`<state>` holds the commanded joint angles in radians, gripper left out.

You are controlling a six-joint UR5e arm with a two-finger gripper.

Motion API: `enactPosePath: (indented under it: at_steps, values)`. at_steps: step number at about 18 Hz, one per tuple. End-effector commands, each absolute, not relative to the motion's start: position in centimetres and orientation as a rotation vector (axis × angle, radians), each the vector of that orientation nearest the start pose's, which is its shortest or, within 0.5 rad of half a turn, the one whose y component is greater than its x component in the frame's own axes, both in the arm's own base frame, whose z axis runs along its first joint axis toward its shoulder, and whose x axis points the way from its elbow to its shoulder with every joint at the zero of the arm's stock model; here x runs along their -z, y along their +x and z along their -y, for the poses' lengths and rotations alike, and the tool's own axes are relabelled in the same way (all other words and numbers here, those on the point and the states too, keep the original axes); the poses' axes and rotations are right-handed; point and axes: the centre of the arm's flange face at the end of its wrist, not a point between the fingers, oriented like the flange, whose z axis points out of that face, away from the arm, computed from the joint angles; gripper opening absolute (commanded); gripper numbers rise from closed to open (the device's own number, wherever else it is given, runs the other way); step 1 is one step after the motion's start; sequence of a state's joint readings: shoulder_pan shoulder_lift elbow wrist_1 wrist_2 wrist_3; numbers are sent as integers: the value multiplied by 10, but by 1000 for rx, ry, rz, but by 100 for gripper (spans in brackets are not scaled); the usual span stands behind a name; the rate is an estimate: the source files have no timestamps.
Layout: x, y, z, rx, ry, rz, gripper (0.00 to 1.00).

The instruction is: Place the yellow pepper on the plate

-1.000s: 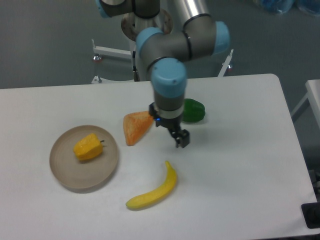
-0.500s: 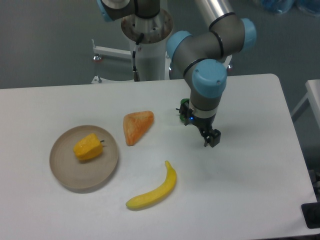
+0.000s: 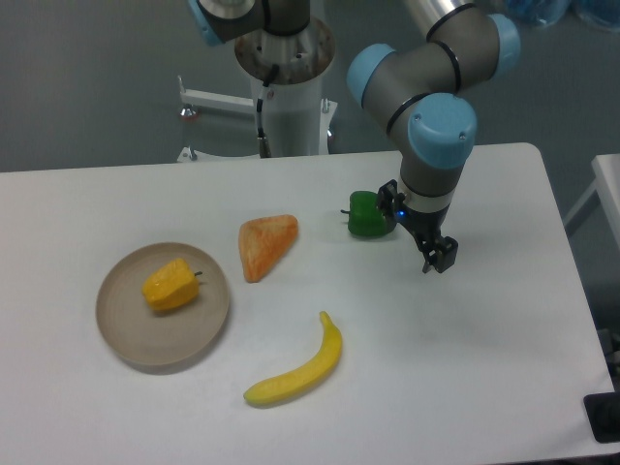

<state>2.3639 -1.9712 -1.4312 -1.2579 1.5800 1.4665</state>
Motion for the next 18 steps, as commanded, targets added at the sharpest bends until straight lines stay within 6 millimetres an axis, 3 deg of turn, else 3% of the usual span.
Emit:
enactPosePath:
  at_steps: [12,18]
  values:
    - [-361,-374,-557,-86,-2929,-1066,100]
    - [-349,-374,-559,-58,-2911,-1151,100]
